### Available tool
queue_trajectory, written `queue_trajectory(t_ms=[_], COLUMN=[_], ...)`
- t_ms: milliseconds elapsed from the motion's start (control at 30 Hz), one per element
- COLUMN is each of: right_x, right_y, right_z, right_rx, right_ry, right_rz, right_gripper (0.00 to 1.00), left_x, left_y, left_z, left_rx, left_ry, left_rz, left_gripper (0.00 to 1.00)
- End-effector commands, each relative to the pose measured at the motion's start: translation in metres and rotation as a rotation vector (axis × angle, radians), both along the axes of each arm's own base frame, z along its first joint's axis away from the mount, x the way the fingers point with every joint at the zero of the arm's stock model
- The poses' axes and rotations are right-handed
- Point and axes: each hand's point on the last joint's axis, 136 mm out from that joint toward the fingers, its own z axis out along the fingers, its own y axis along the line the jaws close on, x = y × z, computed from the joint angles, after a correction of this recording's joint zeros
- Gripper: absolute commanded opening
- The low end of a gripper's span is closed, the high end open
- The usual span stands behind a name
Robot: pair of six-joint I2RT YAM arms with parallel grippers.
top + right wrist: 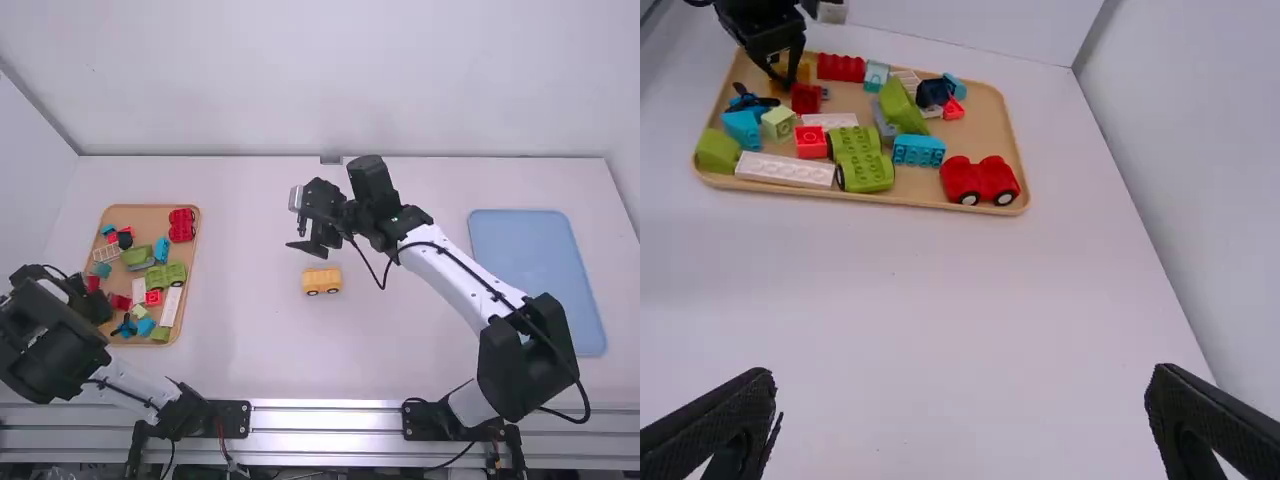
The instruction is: Assemble lego blocks to make yellow taxi
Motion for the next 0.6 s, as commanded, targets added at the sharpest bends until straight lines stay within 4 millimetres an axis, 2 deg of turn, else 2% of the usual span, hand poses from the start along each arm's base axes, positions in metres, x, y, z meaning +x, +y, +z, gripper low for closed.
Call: queue_trajectory(t_ms=[0,133,233,433,567], right_x=[0.003,0.004,0.004,0.003,0.005], right_y=[0.002,0.003,0.003,0.002,0.001], right_z=[0.016,0.017,0.017,0.016,0.015], right_rx=[0.024,0.028,0.028,0.026,0.018], right_ry=[-0.023,-0.028,-0.028,-0.025,-0.025], right_rz=[0.0,-0.001,-0.001,-0.001,-0.01], right_gripper=[0.99,0.99,0.99,0.99,0.99], left_x=[-0.006,0.0,-0.001,-0.01,-0.008], left_y=[0.004,0.007,0.003,-0.01,-0.009], left_z=[-0.006,-0.004,-0.005,-0.009,-0.011], left_rx=[0.003,-0.005,-0.021,-0.085,-0.078], left_ry=[0.006,-0.039,-0.039,-0.01,-0.026], left_rz=[0.109,0.189,0.201,0.274,0.279], left_gripper=[0.36,0.43,0.4,0.43,0.42])
